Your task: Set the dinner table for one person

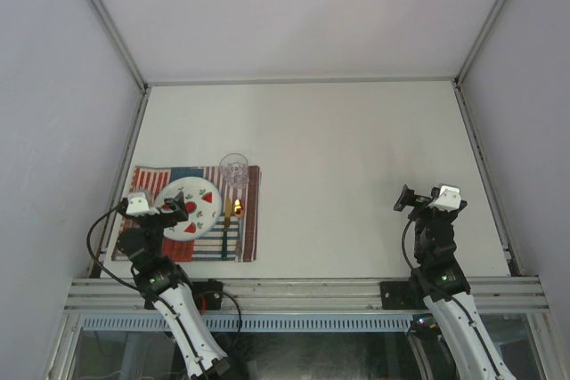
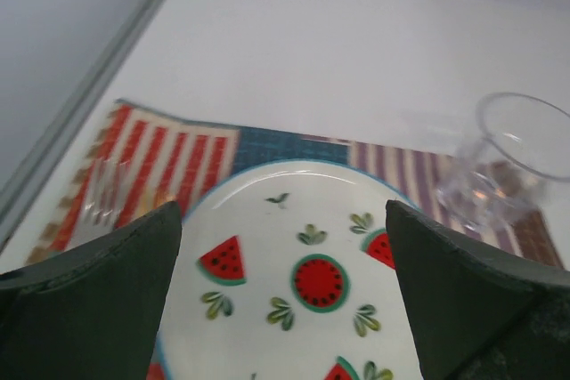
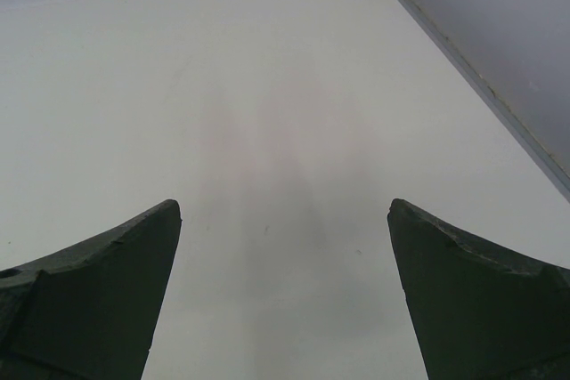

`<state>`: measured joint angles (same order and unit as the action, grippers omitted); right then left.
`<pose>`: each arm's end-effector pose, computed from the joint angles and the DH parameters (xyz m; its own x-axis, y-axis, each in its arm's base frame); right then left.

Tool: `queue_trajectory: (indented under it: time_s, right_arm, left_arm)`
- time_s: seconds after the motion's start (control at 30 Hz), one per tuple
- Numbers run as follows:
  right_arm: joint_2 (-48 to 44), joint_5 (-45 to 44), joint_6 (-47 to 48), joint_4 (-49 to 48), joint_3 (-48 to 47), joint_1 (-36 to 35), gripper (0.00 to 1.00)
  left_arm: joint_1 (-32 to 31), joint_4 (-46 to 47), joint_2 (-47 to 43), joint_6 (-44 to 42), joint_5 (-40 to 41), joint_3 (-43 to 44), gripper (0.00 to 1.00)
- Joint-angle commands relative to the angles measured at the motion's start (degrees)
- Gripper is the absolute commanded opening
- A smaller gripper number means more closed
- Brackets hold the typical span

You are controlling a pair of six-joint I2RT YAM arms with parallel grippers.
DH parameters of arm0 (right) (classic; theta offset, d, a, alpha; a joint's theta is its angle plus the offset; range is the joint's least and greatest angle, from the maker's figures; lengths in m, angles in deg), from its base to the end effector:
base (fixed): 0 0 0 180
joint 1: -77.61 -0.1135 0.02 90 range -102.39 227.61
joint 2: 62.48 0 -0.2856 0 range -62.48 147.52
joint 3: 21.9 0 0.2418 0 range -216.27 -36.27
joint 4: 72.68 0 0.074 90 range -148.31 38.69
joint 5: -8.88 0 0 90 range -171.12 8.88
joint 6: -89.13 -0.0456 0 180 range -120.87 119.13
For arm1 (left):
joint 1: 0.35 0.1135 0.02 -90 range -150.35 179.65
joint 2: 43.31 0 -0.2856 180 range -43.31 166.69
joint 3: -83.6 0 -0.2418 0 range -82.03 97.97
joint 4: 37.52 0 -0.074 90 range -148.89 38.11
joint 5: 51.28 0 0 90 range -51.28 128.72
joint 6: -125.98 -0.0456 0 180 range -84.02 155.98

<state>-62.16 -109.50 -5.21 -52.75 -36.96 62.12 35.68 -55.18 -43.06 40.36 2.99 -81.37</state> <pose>0.0847 0.0010 0.1663 -0.0702 0.0496 -0.9963 0.2272 0.9733 0.0325 0.0796 0.0250 0.1709 -0.0401 -0.1058 -0.9936 -0.0089 0.9944 -0.1055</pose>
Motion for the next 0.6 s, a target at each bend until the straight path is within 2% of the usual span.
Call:
queue_trajectory:
  time_s: [0.0, 0.03, 0.17, 0.23, 0.33, 0.47, 0.57]
  right_arm:
    - [-4.45, 0.40, -1.02, 3.75, 2.82, 0.10, 1.00]
    - [-4.45, 0.37, -1.02, 3.69, 2.87, 0.10, 1.00]
    - [-4.45, 0.35, -1.02, 3.74, 2.86, 0.10, 1.00]
    - [-4.45, 0.38, -1.02, 3.73, 2.85, 0.10, 1.00]
    - [-4.45, 0.34, -0.98, 3.70, 2.88, 0.10, 1.00]
    - [-4.45, 0.46, -1.03, 3.75, 2.86, 0.10, 1.00]
    - [-4.45, 0.39, -1.02, 3.71, 2.88, 0.10, 1.00]
  left_arm:
    - [0.26, -7.45, -9.10, 8.11, 27.66, -0.14, 1.00]
    - [0.20, -7.59, -8.64, 8.02, 29.20, -0.46, 1.00]
    - [-0.22, -3.75, -6.75, 6.09, 22.69, -1.41, 1.00]
    - [-0.26, -4.18, -7.01, 6.05, 23.10, -1.29, 1.00]
    - [-0.34, -7.51, -12.68, 6.66, 24.36, -1.72, 1.00]
    - [-0.48, -5.63, -9.52, 6.10, 23.55, -1.46, 1.00]
    - [-0.43, -6.24, -10.47, 6.50, 24.00, -1.53, 1.00]
